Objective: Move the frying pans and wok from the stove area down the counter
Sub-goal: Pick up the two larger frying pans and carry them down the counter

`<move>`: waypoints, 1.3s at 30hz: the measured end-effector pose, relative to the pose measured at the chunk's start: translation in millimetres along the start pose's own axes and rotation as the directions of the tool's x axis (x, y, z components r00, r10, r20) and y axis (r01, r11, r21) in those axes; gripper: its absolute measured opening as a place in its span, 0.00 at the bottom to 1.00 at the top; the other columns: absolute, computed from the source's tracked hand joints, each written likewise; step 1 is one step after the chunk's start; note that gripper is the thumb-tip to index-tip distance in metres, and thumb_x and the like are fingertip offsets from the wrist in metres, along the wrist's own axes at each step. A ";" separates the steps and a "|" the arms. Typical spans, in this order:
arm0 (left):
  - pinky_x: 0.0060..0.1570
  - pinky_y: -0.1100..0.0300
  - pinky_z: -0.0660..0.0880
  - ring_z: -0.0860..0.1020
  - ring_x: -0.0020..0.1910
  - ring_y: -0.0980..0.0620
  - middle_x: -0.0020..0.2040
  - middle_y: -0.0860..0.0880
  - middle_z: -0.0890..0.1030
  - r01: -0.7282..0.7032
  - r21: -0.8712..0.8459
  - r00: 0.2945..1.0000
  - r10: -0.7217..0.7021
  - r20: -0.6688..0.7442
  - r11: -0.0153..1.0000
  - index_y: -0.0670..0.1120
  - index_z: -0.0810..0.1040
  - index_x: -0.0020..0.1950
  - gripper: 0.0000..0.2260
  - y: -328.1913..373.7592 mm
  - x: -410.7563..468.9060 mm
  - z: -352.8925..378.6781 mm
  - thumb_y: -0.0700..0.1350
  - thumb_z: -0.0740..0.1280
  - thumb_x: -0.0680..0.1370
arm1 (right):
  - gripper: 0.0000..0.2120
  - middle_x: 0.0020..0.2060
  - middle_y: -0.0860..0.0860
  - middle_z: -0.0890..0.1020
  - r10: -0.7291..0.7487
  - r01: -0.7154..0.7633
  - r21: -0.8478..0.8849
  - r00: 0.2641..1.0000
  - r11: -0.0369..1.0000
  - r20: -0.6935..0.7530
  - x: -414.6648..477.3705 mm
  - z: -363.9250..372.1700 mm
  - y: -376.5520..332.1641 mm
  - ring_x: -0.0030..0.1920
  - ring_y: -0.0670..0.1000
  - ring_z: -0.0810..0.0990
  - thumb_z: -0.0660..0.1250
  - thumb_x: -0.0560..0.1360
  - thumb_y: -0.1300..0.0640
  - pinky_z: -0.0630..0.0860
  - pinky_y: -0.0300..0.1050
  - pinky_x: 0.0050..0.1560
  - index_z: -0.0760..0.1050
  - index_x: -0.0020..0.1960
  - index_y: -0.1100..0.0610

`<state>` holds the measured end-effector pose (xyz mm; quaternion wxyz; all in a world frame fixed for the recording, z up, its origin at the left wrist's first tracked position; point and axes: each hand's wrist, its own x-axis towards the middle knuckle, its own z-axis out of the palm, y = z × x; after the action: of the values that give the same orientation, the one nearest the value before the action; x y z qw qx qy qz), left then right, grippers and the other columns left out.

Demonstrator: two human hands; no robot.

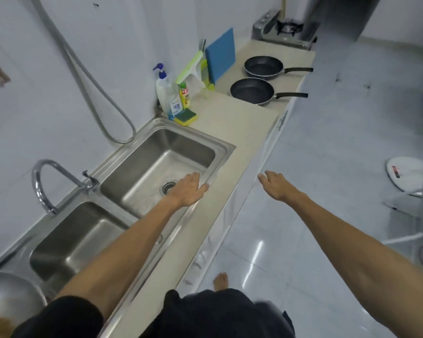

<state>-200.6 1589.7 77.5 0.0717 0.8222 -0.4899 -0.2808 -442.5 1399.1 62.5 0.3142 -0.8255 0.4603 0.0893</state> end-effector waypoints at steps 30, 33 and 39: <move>0.69 0.45 0.67 0.68 0.73 0.37 0.75 0.37 0.70 0.186 -0.194 0.953 -0.225 -0.204 0.963 0.38 0.65 0.77 0.28 289.7 558.6 -68.6 0.55 0.60 0.83 | 0.34 0.82 0.61 0.59 -0.079 0.094 -0.251 0.995 0.963 0.066 539.5 -425.3 217.9 0.81 0.63 0.57 0.50 0.85 0.40 0.58 0.62 0.79 0.54 0.82 0.60; 0.71 0.46 0.66 0.67 0.74 0.38 0.75 0.37 0.69 0.211 -0.274 0.939 -0.272 -0.211 0.938 0.38 0.63 0.79 0.30 300.0 613.5 -82.5 0.54 0.62 0.82 | 0.33 0.81 0.62 0.60 -0.105 0.123 -0.240 0.991 0.963 0.086 604.6 -449.8 214.9 0.81 0.63 0.58 0.51 0.85 0.41 0.59 0.60 0.79 0.55 0.82 0.62; 0.69 0.45 0.68 0.70 0.71 0.38 0.72 0.38 0.74 0.255 -0.315 0.923 -0.327 -0.201 0.914 0.39 0.65 0.78 0.28 322.7 705.5 -100.5 0.52 0.65 0.81 | 0.35 0.81 0.63 0.60 -0.123 0.166 -0.252 0.976 0.953 0.179 714.9 -494.5 213.4 0.80 0.62 0.61 0.56 0.85 0.43 0.60 0.57 0.78 0.53 0.82 0.64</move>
<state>-138.6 812.6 11.8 0.2065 0.8962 -0.3030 -0.2498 -286.1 517.9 46.2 0.2429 -0.8817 0.3553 0.1934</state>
